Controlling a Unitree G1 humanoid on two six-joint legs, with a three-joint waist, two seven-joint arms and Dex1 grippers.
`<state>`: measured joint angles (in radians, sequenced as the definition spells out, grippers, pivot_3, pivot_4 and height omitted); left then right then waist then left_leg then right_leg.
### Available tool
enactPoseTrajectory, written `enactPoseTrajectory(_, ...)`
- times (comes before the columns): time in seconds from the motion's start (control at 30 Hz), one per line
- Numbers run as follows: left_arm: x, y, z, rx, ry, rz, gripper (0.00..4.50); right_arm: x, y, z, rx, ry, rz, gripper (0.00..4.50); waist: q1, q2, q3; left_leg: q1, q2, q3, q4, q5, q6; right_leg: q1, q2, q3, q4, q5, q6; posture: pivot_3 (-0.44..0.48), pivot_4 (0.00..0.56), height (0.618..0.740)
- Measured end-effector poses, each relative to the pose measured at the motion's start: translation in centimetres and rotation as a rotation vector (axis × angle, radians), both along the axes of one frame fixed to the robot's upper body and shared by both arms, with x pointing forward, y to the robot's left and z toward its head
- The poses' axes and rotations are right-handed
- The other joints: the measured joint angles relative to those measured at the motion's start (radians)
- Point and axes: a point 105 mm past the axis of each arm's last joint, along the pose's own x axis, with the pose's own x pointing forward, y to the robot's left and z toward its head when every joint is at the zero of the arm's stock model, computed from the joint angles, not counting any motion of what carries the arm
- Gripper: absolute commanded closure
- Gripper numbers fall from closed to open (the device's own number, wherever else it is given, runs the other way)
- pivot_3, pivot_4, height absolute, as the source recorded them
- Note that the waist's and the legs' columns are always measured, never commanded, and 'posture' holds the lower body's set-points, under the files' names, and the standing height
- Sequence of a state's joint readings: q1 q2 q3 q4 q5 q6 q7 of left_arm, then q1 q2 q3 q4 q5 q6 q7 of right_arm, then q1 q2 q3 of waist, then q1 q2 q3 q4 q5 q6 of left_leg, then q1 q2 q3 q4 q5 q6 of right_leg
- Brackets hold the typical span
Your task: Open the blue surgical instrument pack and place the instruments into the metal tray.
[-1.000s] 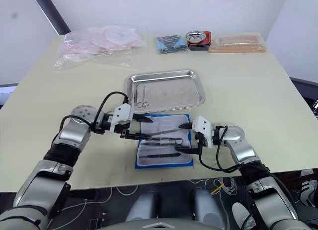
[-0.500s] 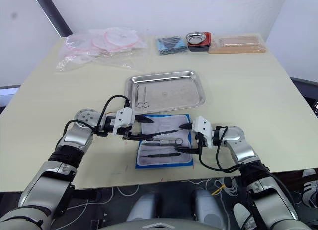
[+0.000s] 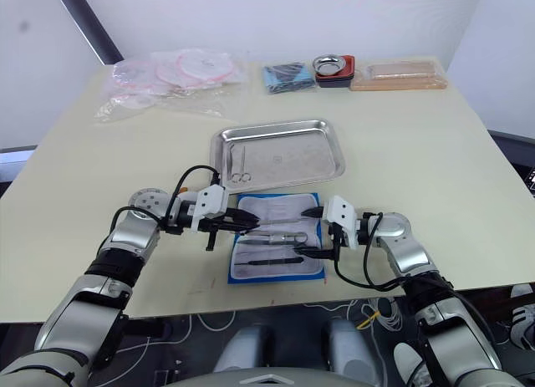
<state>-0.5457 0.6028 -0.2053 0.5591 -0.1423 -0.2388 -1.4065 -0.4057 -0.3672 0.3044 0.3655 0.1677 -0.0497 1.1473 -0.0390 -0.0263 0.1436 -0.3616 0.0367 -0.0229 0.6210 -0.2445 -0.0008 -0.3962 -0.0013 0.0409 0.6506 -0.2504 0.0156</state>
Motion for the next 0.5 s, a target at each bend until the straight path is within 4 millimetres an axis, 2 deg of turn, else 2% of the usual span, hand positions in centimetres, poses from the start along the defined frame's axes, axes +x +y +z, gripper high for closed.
enactPoseTrajectory(0.27, -0.1, -0.2, 0.4, 0.005, 0.049, 0.009, 4.47, 0.0, 0.0, 0.0, 0.000, 0.000, 0.000, 0.00, -0.001, 0.000, 0.000, 0.000, 0.000, 0.000, 0.001, 0.000, 0.000, 0.000, 0.000, 0.000, 0.001, 0.000, 0.000, 0.000, 0.150, 0.740)
enactPoseTrajectory(0.5, 0.0, 0.4, 1.8, 0.091, 0.085, 0.010, 4.47, 0.0, 0.0, 0.0, -0.001, -0.001, 0.001, 0.00, -0.001, -0.001, 0.001, -0.001, 0.000, 0.000, 0.002, 0.000, 0.000, 0.000, 0.001, 0.000, 0.001, 0.000, 0.000, 0.000, 0.150, 0.740)
